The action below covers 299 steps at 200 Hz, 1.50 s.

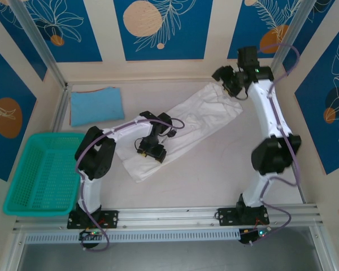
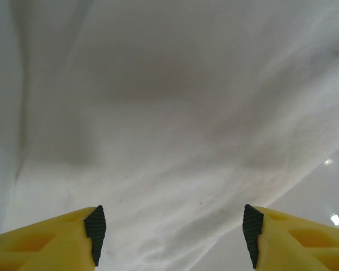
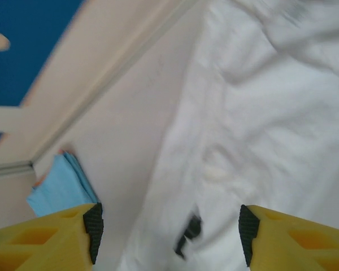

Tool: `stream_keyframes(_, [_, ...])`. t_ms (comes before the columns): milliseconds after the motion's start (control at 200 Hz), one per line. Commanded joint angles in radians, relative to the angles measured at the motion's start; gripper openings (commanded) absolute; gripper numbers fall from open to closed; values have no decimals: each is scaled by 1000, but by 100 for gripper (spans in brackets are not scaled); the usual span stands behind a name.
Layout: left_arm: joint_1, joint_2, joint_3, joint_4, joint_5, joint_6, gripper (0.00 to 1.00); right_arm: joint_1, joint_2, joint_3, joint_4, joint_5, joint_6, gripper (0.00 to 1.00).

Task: Fold and stack the t-shirts

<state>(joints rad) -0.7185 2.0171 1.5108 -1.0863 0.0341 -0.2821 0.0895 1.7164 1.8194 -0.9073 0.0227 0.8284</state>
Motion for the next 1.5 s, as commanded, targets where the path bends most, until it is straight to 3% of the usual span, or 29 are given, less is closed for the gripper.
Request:
stream_keyframes(0, [-10, 77, 20, -7, 58, -65, 66, 19, -172, -339, 14, -10, 33, 69])
stream_keyframes(130, [-49, 127, 14, 32, 77, -160, 66, 39, -326, -552, 3, -43, 36, 70])
stream_keyframes(300, [-166, 227, 124, -6, 118, -272, 67, 44, -426, -618, -98, -45, -34, 70])
stream_keyframes(475, [-290, 331, 354, -74, 184, -380, 68, 35, -571, -717, -129, -32, 23, 70])
stream_keyframes(670, [-361, 463, 641, -129, 293, -488, 72, 15, -648, -743, -198, 70, 55, 73])
stream_keyframes(830, [-369, 425, 642, -164, 260, -530, 84, -14, -635, -715, -218, 77, 52, 73])
stream_keyframes(975, [-365, 289, 554, -187, 205, -483, 96, -43, -612, -694, -212, 75, 66, 73])
stream_keyframes(1105, [-340, 134, 478, -213, 128, -418, 100, -79, -567, -736, -129, 34, 86, 73])
stream_keyframes(1260, [-226, -13, 420, -232, 70, -341, 100, -101, -362, -707, -23, -4, 122, 72])
stream_keyframes(1375, [-91, -95, 345, -247, -12, -322, 100, -81, -107, -522, -8, 35, 128, 72])
stream_keyframes(1490, [68, -149, 240, -248, -52, -342, 100, -56, 211, -194, -88, 58, 107, 72])
